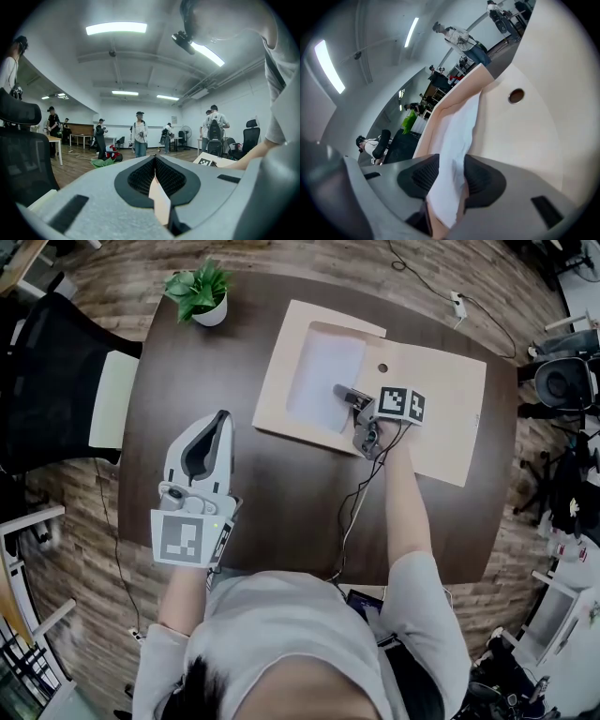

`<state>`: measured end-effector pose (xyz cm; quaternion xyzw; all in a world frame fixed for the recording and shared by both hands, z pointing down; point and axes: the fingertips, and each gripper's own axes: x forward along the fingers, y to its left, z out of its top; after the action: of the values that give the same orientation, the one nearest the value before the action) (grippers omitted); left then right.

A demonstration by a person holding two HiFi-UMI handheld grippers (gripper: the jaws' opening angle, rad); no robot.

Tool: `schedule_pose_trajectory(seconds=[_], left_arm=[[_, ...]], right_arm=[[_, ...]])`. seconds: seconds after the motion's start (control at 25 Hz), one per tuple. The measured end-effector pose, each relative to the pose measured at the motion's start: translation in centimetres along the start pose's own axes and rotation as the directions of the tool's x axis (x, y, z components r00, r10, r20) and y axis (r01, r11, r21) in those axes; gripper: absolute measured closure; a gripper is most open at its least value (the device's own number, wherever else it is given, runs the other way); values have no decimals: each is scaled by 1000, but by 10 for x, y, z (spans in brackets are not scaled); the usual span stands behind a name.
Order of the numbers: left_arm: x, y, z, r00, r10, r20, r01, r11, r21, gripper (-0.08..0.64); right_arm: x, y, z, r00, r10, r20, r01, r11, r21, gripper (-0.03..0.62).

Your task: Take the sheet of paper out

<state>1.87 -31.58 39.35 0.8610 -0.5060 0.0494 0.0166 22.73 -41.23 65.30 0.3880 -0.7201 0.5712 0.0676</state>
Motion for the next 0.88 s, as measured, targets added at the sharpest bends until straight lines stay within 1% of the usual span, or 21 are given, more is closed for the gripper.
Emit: schedule_pose_trajectory(seconds=[0.12, 0.2, 0.24, 0.32, 0.4, 0.52, 0.68, 0.8, 0.88], left_arm=[[0, -1, -2, 1000, 3, -6, -3, 1000, 2, 551], [-1, 0, -4, 1000, 5, -10, -5, 1000, 3, 551], [-1, 1, -5, 1000, 7, -12, -7, 1000, 4, 551], [0, 3, -6, 1000, 12, -15, -12, 1000, 2, 551], [0, 3, -6, 1000, 13, -16, -13, 1000, 2, 551], [0, 2, -7, 1000, 12, -21, -12, 1000, 4, 551], [3, 5, -8, 1000, 14, -25, -14, 1000, 9, 551], [4, 6, -9, 1000, 16, -26, -16, 1000, 10, 551], [3, 6, -9, 999, 19, -28, -18, 1000, 10, 551]], right_arm=[[5, 11, -4, 998, 62, -26, -63, 998, -9, 433], [6, 16, -1, 995, 94, -18, -94, 996, -11, 442], [6, 16, 4, 996, 84, 2, -84, 996, -11, 440], [4, 6, 17, 998, 19, 55, -19, 1000, -15, 440], [3, -3, 23, 997, -19, 76, 19, 1000, -7, 440], [5, -3, 22, 998, -4, 62, 4, 1000, 10, 440], [19, 11, 12, 999, 54, -3, -54, 999, -6, 441], [27, 17, 11, 998, 58, -21, -58, 998, -20, 453], [31, 17, 12, 999, 46, -26, -46, 999, -29, 481]])
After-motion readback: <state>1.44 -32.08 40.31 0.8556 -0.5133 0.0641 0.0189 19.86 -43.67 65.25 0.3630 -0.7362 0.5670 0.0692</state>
